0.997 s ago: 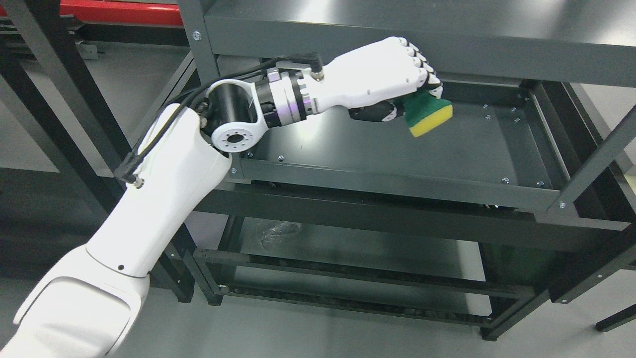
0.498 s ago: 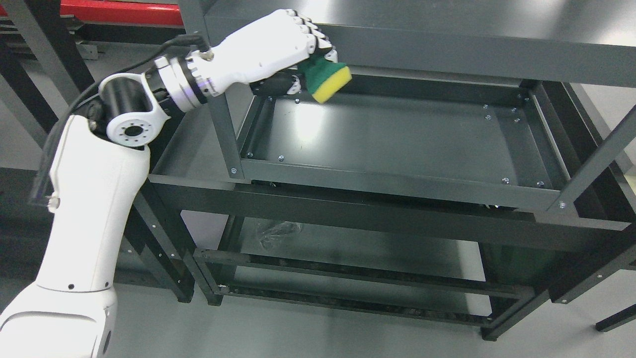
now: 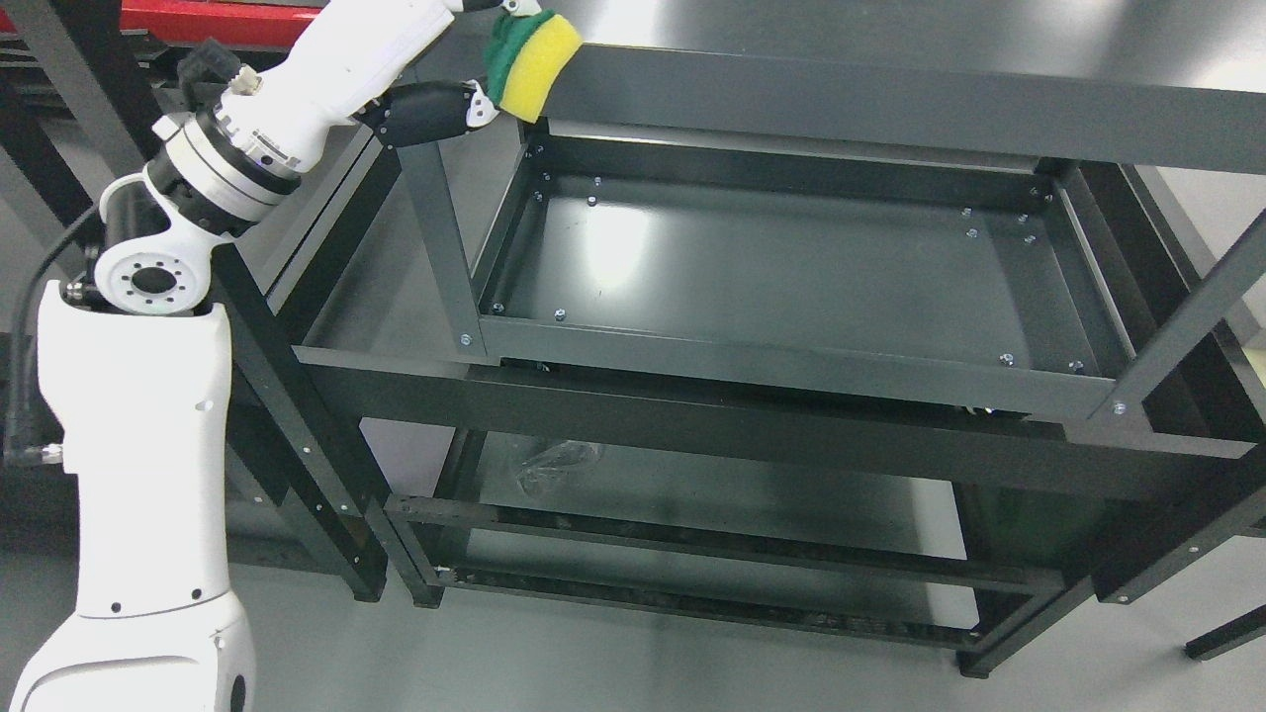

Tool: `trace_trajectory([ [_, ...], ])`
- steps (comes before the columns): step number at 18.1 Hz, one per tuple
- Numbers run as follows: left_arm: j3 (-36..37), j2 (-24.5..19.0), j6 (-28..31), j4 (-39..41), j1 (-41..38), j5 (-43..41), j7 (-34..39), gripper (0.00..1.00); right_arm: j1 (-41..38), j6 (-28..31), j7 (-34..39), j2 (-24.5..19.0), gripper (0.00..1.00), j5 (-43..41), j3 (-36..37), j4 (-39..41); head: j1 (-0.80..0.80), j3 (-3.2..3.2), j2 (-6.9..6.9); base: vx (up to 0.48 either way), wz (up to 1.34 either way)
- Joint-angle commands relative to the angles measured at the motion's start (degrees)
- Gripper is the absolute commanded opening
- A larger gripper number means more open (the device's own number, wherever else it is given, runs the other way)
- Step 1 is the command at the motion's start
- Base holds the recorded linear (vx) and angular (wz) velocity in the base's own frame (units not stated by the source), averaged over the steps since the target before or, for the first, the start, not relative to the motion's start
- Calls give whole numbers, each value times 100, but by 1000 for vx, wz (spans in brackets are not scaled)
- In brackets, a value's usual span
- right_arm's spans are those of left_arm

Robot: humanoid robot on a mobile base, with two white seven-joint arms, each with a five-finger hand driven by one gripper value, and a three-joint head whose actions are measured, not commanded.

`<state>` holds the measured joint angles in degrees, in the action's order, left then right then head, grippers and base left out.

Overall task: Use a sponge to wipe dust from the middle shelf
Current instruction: 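Wipe the sponge across the shelf surface again with the left hand, then lower the left hand holding the sponge away from the shelf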

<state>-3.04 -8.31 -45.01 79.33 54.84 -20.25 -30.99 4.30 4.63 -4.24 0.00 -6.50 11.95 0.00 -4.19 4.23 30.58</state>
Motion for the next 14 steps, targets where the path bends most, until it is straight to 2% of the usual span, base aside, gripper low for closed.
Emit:
trace_trajectory([
  [1,1881,731,1,206,-9,725,1792,0,1,-23,2,100,100,0,1,100,0,0,0,0,0],
  [3,3076,731,1,5,-131,733,3032,0,1,-23,2,100,100,0,1,100,0,0,0,0,0],
  [4,3639,731,1,-162,-201,751,3351,0,-8,-23,2,100,100,0,1,100,0,0,0,0,0],
  [6,4624,731,1,-330,-298,803,3512,0,1,-23,2,100,100,0,1,100,0,0,0,0,0],
  [8,5320,731,27,-357,-430,926,3521,0,1,-23,2,100,100,0,1,100,0,0,0,0,0],
  [10,5665,731,123,-523,-763,962,3521,0,-8,-23,2,100,100,0,1,100,0,0,0,0,0],
  [14,5535,731,343,-831,-1808,1128,3556,0,1,-23,2,100,100,0,1,100,0,0,0,0,0],
])
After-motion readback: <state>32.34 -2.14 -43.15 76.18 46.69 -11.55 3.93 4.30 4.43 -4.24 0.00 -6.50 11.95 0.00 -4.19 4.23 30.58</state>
